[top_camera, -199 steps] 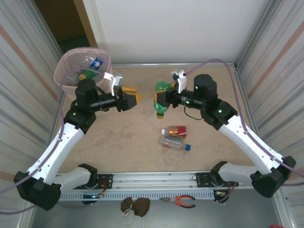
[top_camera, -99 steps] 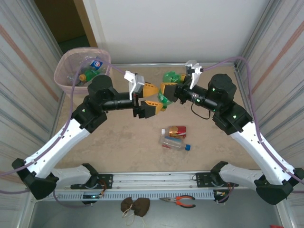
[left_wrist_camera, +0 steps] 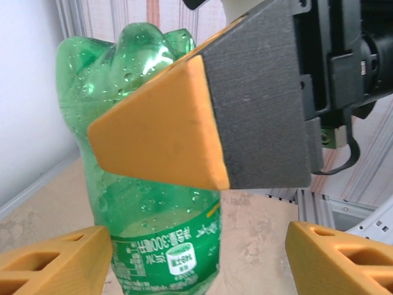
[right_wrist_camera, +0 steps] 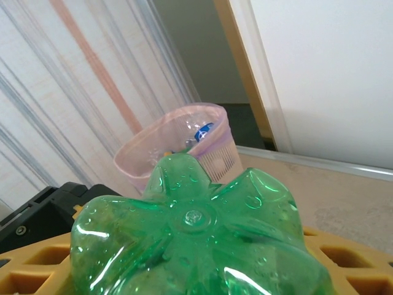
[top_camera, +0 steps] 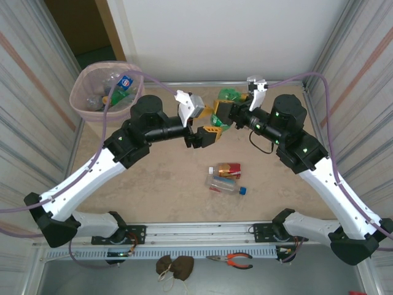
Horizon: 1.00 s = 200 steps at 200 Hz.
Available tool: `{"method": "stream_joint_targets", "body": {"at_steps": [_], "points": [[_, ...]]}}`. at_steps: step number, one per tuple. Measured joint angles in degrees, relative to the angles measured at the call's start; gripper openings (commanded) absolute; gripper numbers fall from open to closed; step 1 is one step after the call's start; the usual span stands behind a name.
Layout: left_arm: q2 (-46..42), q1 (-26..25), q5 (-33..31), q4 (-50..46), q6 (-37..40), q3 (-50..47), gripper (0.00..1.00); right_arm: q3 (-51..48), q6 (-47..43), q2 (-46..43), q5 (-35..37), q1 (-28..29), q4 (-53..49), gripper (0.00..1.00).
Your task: Put the plastic bottles in the bin
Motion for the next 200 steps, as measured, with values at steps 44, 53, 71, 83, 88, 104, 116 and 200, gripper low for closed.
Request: {"method": "stream_joint_targets", "body": {"at_steps": [44,53,71,83,88,104,116,200], "points": [[2.8,-0.6,-1.9,0.0,0.6,0.3,0.79,0.0,1.1,0.0,-2.4,0.9,0.5,0.49],[3.3,-0.6,-1.6,-0.1,1.0,0.3,0.77,0.0,1.1,0.0,-2.7,0.9,0.7,0.49],[4.0,-0.6,-0.4,0.0,1.6,0.5,0.73,0.0,1.1,0.0,-3.1,0.9,0.9,0.49],[4.2,-0.6,0.6,0.0,1.8,0.5,0.70,0.0,1.1,0.0,-3.3,0.9,1.1,0.49],[4.2,-0.6,0.9,0.0,1.9,0.5,0.69,0.0,1.1,0.0,-3.3,0.9,1.0,0.49],[4.2,-0.5,1.3,0.5,1.9,0.5,0.69,0.0,1.1,0.0,-3.5,0.9,1.3,0.49],[4.2,-0.5,1.2,0.9,1.9,0.5,0.71,0.1,1.1,-0.1,-3.5,0.9,1.3,0.49],[1.7,-0.5,-0.8,4.2,2.1,-2.2,0.70,0.1,1.1,-0.1,-3.7,0.9,1.3,0.49]]}}
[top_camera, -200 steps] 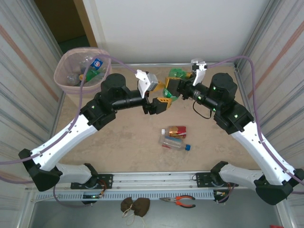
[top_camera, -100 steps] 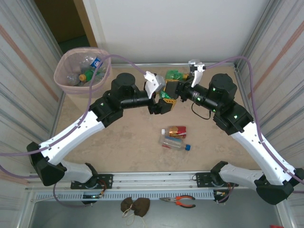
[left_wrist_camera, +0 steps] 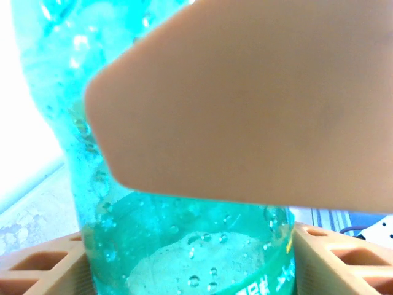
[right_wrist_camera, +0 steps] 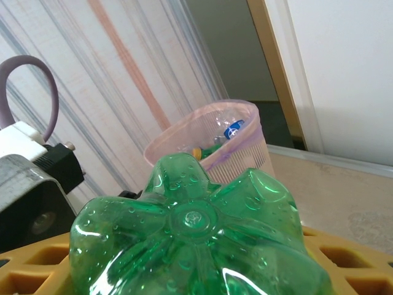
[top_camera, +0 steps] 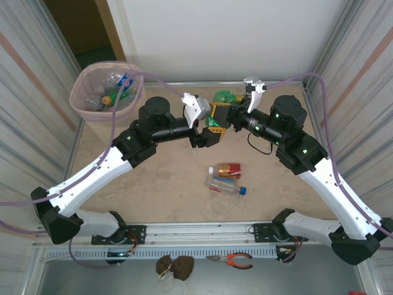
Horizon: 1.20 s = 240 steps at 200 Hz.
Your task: Put the plastic bottles in the bin
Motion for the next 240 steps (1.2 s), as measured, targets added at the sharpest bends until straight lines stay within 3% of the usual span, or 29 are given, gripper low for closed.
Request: {"method": "stream_joint_targets", "body": {"at_steps": [25,95,135,164,203,240], "points": [[-0.5,0.0,-0.5,0.2,0.0,-0.2,0.68,0.0,0.0,0.0,0.0,0.2,0.0,0.49],[-0.6,0.0,-0.8,0.6,0.0,-0.4,0.51,0.0,0.0,0.0,0.4,0.3,0.0,0.52],[-0.7,-0.1,-1.8,0.3,0.0,-0.4,0.49,0.0,0.1,-0.1,0.6,0.3,-0.2,0.77],[-1.1,0.6,-3.8,-1.2,0.0,-0.4,0.49,0.0,-0.3,-1.3,2.4,0.3,-1.5,0.86],[-1.7,5.5,-6.2,-7.5,0.0,1.4,0.48,0.0,-1.5,-4.7,5.3,0.3,-3.3,0.90],[-1.9,15.6,-7.7,-17.7,0.0,8.0,0.46,0.0,-2.9,-6.8,6.9,0.1,-4.2,0.90]]}}
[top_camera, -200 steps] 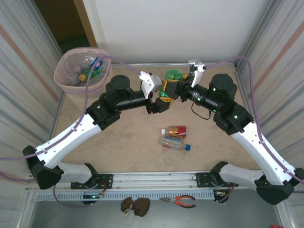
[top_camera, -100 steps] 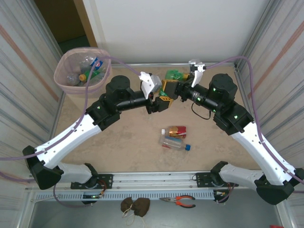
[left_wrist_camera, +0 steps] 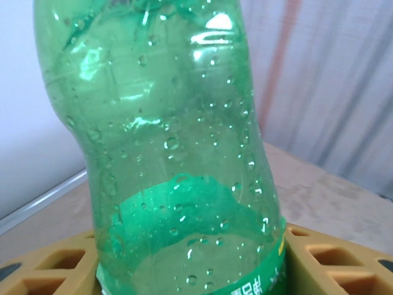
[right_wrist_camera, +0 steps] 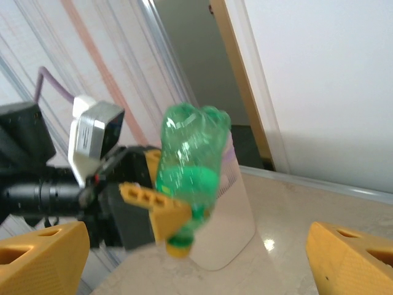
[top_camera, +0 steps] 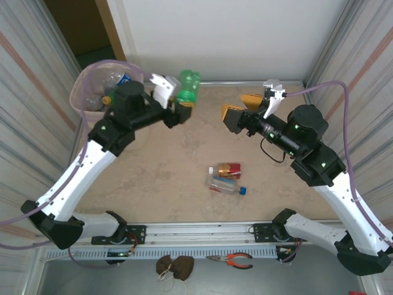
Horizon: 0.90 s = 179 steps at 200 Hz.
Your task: Put the plastic bottles in the bin
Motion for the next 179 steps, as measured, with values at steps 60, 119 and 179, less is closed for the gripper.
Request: {"method": "stream_joint_targets", "body": {"at_steps": [60,119,179], "points": [[2.0,21.0,-1.4,-18.5,4.5,16.1,0.47,0.0,-0.4,0.7,0.9,-0.7,-1.1,0.90],[10.8,38.1,-2.3,-26.7,8.4,24.0,0.43,0.0,-1.3,1.3,1.1,-1.1,-2.2,0.90],[19.7,50.9,6.6,-25.0,-1.3,24.3,0.38,0.0,-1.5,2.4,1.1,-1.1,-2.4,0.89]]}}
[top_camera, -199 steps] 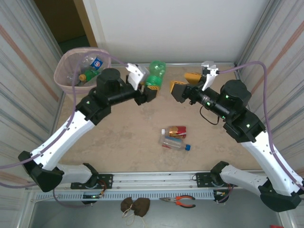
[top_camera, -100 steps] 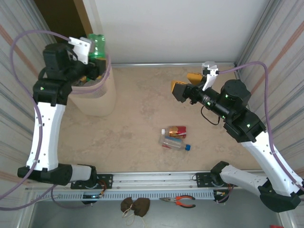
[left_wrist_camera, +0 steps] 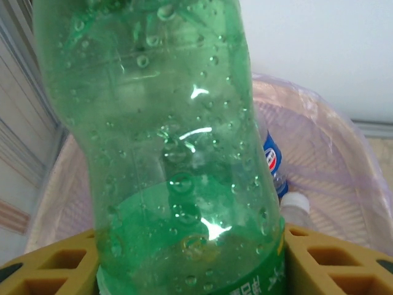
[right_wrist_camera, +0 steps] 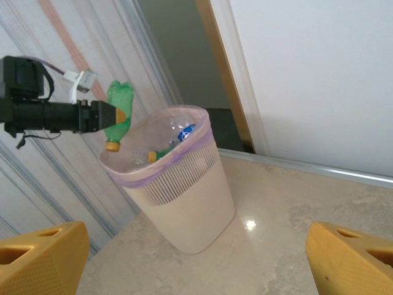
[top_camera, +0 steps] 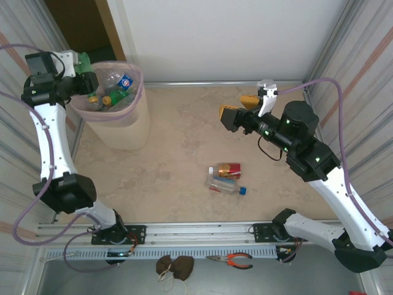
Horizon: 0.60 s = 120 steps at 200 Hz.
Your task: Put the plastic bottles in the bin
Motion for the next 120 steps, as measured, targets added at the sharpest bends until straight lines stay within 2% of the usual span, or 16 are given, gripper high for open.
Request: {"method": "stream_joint_targets", "body": {"at_steps": [31,66,92,120], "points": [[6.1,2.9,6.3,2.4,-5.9,2.3,0.37,0.0,0.0,0.3,0.0,-0.3,0.0,0.89],[12.9,3.2,10.3,3.8,-9.7,5.7,0.38,0.0,0.0,0.3,0.2,-0.3,0.0,0.89],[17.0,2.8,10.8,2.0,-10.0,10.1,0.40,0.0,0.0,0.3,0.4,-0.3,0.0,0.89],[21.5,2.4,8.4,-5.0,-6.5,20.0,0.42,0.0,0.0,0.3,0.9,-0.3,-0.1,0.89]]}}
